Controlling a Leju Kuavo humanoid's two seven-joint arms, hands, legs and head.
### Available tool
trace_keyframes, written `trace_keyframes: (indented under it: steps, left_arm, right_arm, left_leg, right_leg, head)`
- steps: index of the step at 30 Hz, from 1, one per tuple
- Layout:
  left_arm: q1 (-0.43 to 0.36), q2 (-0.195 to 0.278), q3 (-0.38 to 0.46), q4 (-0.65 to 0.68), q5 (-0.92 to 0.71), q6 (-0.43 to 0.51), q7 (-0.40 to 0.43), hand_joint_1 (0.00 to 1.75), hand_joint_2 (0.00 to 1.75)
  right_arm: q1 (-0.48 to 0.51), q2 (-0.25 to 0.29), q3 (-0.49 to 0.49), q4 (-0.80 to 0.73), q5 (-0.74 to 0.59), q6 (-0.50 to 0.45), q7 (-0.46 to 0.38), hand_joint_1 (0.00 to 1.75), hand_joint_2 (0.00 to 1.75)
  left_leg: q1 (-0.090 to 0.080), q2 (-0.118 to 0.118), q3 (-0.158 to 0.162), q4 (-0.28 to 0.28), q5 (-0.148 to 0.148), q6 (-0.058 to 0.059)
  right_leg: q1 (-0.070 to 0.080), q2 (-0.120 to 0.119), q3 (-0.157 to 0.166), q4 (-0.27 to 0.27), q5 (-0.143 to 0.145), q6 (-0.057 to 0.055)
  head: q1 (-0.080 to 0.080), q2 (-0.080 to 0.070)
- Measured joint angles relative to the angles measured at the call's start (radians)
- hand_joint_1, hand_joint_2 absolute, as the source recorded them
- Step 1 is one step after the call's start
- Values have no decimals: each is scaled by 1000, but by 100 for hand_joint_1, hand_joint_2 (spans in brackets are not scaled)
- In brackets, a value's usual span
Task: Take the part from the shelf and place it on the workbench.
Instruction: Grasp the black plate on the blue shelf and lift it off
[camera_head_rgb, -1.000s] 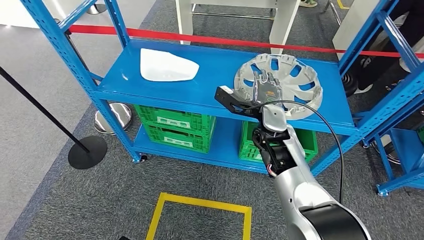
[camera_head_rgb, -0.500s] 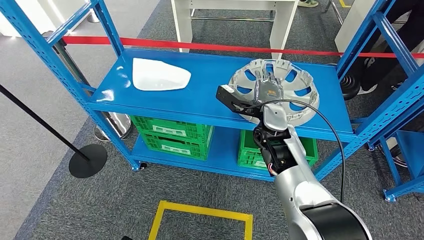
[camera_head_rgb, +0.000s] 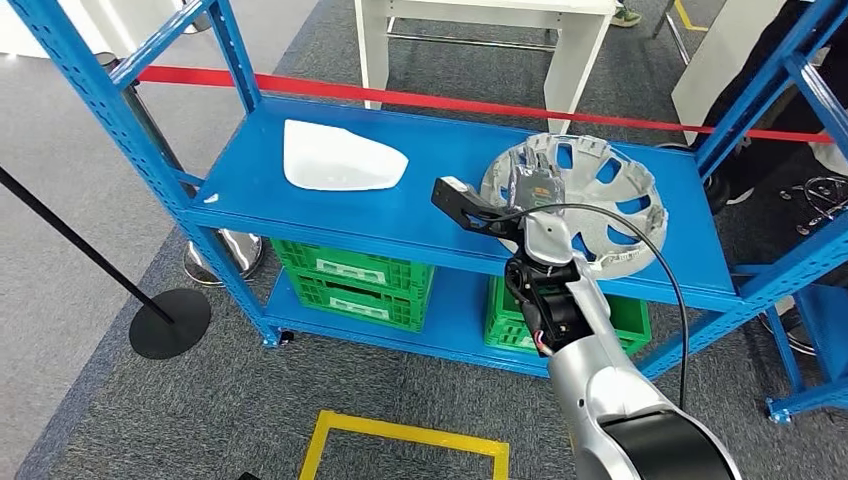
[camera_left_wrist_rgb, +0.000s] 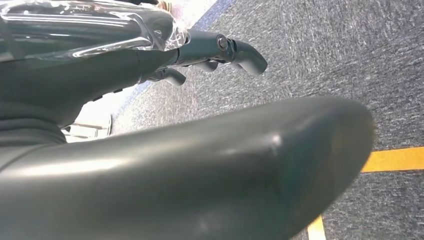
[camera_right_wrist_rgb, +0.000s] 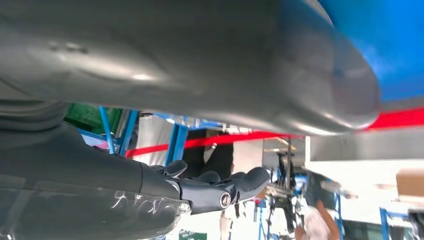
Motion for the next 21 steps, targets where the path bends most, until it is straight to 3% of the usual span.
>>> trace_keyframes:
  steps: [1, 2, 3, 5, 7, 10, 21]
  left_arm:
    - [0, 0, 0, 0, -1, 0, -1, 0, 0]
    - [0, 0, 0, 0, -3, 0, -2, 0, 0]
    - [0, -1, 0, 0, -4, 0, -2, 0, 0]
    - [0, -2, 0, 0, -6, 0, -3, 0, 0]
    - [0, -4, 0, 0, -8, 0, -3, 0, 0]
    - [1, -7, 0, 0, -12, -1, -3, 0, 0]
    - [0, -10, 9, 0, -15, -11, -7, 0, 0]
  right_arm:
    - [5, -1, 0, 1, 2, 10, 8, 0, 0]
    - [9, -1, 0, 2, 4, 20, 17, 0, 0]
    - [12, -2, 0, 3, 7, 29, 28, 0, 0]
    - [14, -2, 0, 4, 11, 41, 47, 0, 0]
    - [15, -2, 1, 4, 15, 49, 65, 0, 0]
    - [19, -3, 1, 5, 19, 53, 85, 0, 0]
    - [36, -17, 12, 11, 56, 111, 183, 0, 0]
  left_leg:
    - [-2, -1, 3, 0, -4, 2]
    - [-4, -3, 8, 0, -8, 3]
    - [-6, -4, 15, 1, -12, 3]
    - [-9, -6, 30, 1, -23, 0]
    - [-13, -7, 35, 3, -31, -5]
    - [-13, -5, 33, 4, -35, -8]
    - [-11, -5, 38, -7, -34, -18]
  right_leg:
    - [0, 0, -34, 49, -7, -2]
    - [1, 0, -49, 57, 7, -5]
    - [2, 0, -43, 22, 41, -11]
    - [7, -1, 13, -124, 129, -28]
    - [12, -2, 56, -227, 172, -32]
    - [15, 1, 62, -245, 174, -19]
    - [18, 3, 62, -244, 170, -27]
  head:
    - [3, 0]
    - [6, 0]
    - [10, 0]
    - [15, 0]
    - [15, 0]
    - [11, 0]
    - [9, 0]
